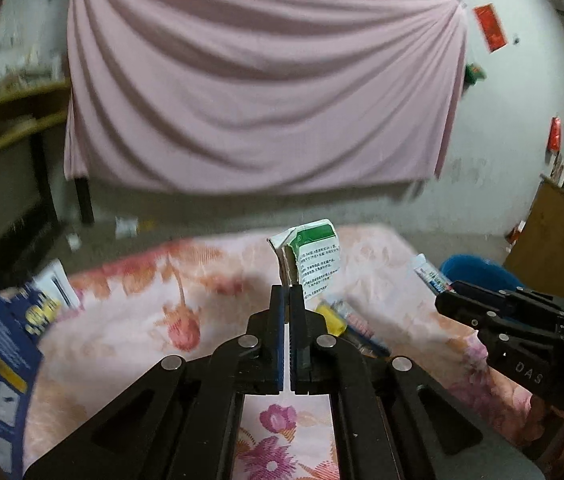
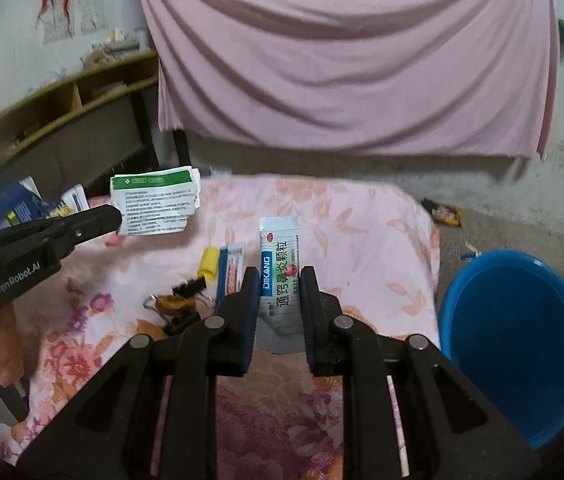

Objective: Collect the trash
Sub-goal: 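Carry box and sachet over the blue basin and open both tools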

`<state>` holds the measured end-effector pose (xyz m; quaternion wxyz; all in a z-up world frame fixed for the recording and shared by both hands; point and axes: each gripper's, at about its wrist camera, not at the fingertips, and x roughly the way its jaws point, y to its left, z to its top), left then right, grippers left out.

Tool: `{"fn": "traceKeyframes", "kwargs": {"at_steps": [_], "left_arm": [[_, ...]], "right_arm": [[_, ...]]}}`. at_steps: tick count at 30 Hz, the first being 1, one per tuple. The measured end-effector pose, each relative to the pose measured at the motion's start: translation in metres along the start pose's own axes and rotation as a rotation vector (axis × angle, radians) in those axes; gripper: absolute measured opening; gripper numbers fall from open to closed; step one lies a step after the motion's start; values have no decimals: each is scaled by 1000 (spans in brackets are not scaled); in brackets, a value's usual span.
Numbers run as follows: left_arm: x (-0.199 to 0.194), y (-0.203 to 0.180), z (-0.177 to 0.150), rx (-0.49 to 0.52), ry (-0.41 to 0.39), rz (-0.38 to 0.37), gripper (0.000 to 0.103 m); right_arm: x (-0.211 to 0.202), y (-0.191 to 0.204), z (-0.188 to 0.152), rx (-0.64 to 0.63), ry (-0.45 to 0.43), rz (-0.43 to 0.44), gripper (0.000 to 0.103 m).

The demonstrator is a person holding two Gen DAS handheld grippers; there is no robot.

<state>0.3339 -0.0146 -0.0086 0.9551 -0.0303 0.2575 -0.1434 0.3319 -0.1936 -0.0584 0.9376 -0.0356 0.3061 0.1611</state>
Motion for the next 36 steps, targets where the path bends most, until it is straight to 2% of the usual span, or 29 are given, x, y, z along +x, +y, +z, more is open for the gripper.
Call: {"fn": "traceKeyframes", "kwargs": {"at_steps": [5, 12, 15, 21, 25, 30, 36], "left_arm": [[-31, -14, -7, 70, -170, 20, 0], [-61, -32, -14, 152, -326, 53, 0], [-74, -40, -16, 185, -377, 56, 0], [-85, -66, -11, 198, -428, 21, 0], [-89, -97, -1, 203, -453, -17, 0], [-81, -135, 12, 231, -447, -67, 0], [-57, -188, 20, 267, -410, -140, 0]], "right_arm": [[-25, 5, 2, -14, -145, -22, 48], [-59, 8, 2, -30, -362, -62, 48], [-77, 7, 0, -27, -443, -89, 48], [-108, -13, -3, 24, -576, -163, 48], [-124, -33, -8, 57, -617, -215, 48], [-144, -68, -13, 116, -637, -300, 48], [-156, -117, -26, 219, -583, -369, 48]]}}
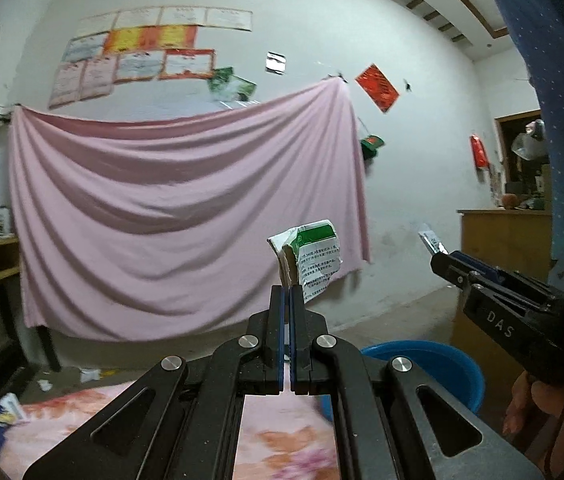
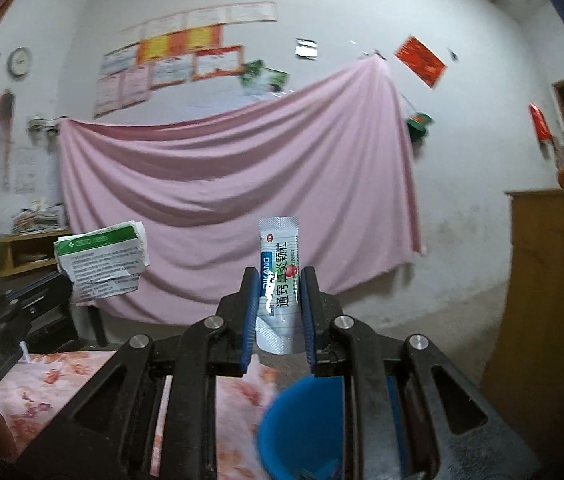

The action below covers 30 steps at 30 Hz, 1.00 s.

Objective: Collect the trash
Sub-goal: 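Carry box and sachet over the blue basin and open both tools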

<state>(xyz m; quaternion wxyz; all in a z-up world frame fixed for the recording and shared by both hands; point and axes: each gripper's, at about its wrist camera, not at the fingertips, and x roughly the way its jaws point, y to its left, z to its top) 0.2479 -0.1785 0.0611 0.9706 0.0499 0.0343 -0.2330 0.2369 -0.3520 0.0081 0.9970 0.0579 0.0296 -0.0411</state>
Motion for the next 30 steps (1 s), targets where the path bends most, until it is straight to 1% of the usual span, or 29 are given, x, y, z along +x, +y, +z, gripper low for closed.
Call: {"fn": "traceKeyframes", "kwargs": {"at_steps": [3, 5, 7, 10, 14, 18, 23, 28, 30], "left_arm": [[16, -21, 0, -2, 31, -31, 0], [27, -33, 1, -5, 54, -54, 0], [37, -44, -1, -13, 86, -74, 0], [57, -54, -1, -47, 158, -106, 0], [74, -61, -3, -91, 246, -141, 0], [96, -65, -4, -121, 339, -158, 0], [120, -70, -7, -167, 439, -175, 1], [127, -61, -19, -225, 520, -184, 3], [129, -58, -21, -244, 542, -180, 4]], "right_arm": [[6, -21, -4, 18, 68, -42, 48], [9, -33, -8, 27, 109, -51, 48], [11, -47, -12, 38, 146, -69, 48], [14, -61, -19, 58, 198, -84, 48], [20, -74, -27, 101, 271, -97, 48], [31, -85, -37, 140, 342, -102, 49], [42, -91, -45, 161, 398, -107, 49], [46, -93, -48, 175, 429, -110, 50], [50, -95, -48, 177, 439, -114, 53]]}}
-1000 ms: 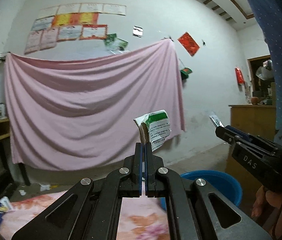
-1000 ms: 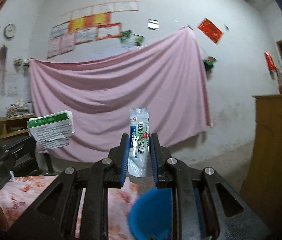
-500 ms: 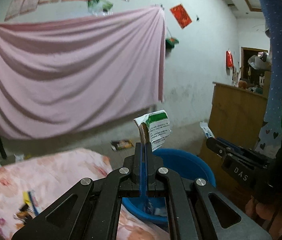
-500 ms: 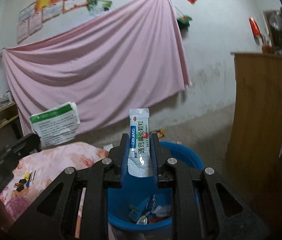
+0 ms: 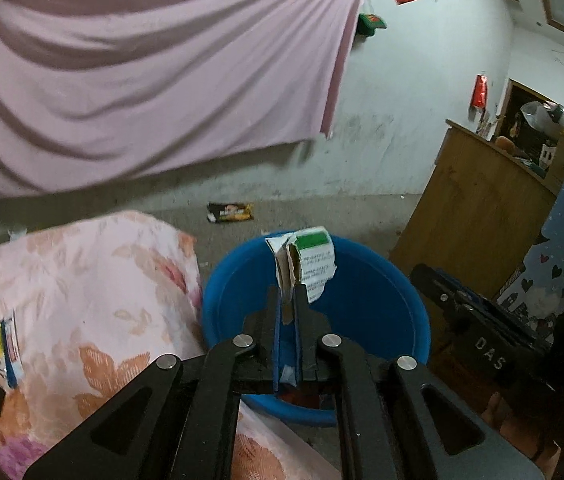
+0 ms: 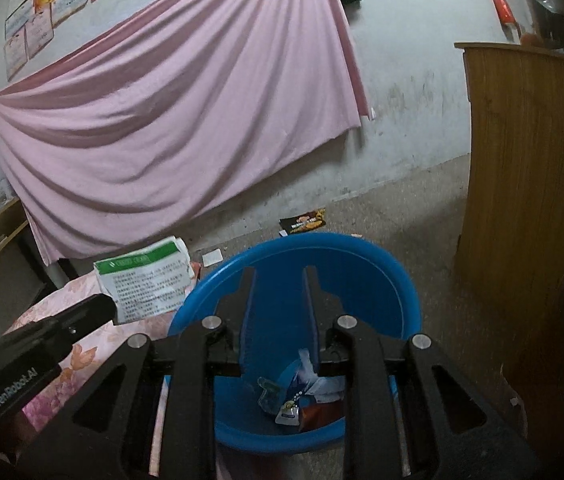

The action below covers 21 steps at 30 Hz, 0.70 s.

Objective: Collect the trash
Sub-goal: 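Carry box and sachet over the blue basin and open both tools, then move both tools back over the bed toward the remaining trash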

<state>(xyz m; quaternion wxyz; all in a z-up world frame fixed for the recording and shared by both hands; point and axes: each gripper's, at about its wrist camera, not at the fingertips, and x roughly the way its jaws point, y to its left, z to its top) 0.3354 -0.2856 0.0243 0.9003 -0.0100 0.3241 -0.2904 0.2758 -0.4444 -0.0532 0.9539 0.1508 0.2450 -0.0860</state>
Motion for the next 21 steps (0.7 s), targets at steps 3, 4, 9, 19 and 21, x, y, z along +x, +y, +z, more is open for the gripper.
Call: {"fn": "traceKeyframes", "kwargs": {"at_steps": [3, 4, 9, 19, 21], "left_arm": [[-1, 6, -3, -25, 16, -3, 5], [-2, 8, -2, -31, 18, -2, 5], [-8, 10, -4, -38, 9, 7, 5], [-34, 23, -5, -56, -66, 47, 25], [-43, 26, -3, -56, -86, 63, 25]], "right_arm": [[0, -1, 2, 2, 1, 1, 58], [1, 1, 2, 1, 0, 1, 59], [0, 3, 2, -11, -6, 1, 64], [-7, 13, 4, -24, -57, 8, 69], [-11, 19, 6, -35, -82, 18, 71]]}}
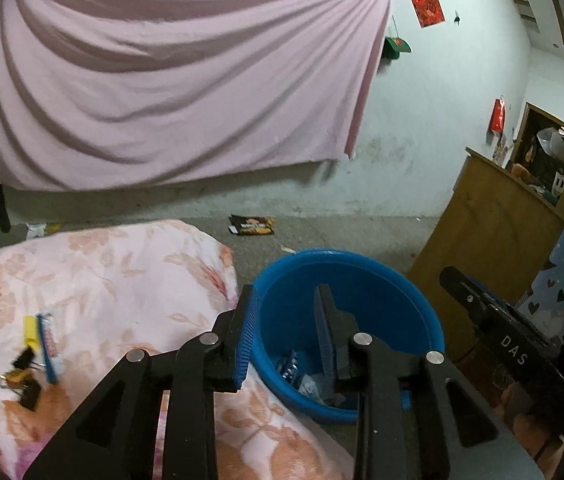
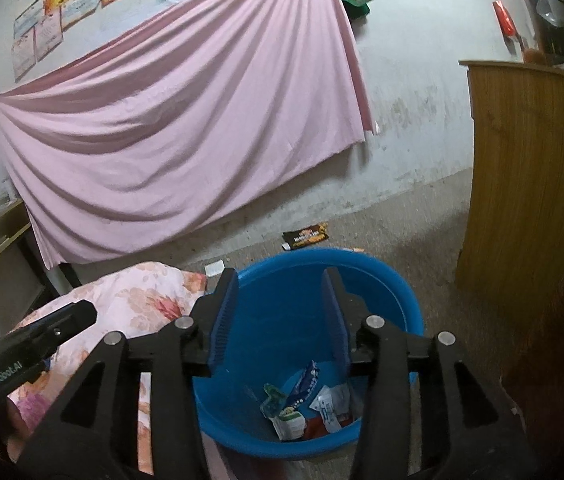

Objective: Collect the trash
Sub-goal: 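Move both tools back over the bed toward the remaining trash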

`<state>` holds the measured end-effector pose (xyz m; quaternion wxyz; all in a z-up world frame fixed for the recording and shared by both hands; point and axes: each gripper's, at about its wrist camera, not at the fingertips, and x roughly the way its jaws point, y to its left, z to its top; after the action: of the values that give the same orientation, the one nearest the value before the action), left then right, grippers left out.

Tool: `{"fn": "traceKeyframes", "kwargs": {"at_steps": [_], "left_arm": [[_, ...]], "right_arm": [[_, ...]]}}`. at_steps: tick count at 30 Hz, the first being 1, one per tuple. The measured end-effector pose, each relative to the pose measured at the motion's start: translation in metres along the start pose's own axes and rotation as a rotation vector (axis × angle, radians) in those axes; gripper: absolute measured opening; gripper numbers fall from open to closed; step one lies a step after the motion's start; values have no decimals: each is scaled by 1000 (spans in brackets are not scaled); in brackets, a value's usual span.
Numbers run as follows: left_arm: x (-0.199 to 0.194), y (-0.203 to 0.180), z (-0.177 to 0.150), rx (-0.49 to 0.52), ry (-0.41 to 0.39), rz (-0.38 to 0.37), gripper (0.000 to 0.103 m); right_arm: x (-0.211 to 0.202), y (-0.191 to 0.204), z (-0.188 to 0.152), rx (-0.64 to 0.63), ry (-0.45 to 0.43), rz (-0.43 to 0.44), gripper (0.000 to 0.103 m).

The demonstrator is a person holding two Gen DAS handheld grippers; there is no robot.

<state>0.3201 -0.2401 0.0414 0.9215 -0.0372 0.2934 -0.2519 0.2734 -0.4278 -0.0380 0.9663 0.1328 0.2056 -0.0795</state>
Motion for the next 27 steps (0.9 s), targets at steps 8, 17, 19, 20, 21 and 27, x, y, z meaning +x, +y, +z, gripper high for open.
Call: {"fn": "traceKeyframes", "kwargs": {"at_steps": [8, 17, 19, 20, 21, 27], "left_arm": [[-50, 29, 8, -26, -120, 78, 37], [-117, 67, 2, -35, -297, 209, 79], [-130, 74, -2, -34, -338, 244, 90], [-137, 79, -4, -32, -362, 261, 96], [-142, 82, -6, -31, -380, 276, 100], [-173, 107, -19, -55, -462, 344, 101]], "right_arm": [[-27, 31, 10, -61, -163, 74, 86], [-55, 67, 11, -59, -337, 130, 103], [-60, 75, 11, -53, -369, 138, 103], [-62, 79, 10, -50, -385, 146, 103], [-64, 82, 9, -50, -397, 154, 103], [-74, 108, 3, -99, -461, 208, 103]]}}
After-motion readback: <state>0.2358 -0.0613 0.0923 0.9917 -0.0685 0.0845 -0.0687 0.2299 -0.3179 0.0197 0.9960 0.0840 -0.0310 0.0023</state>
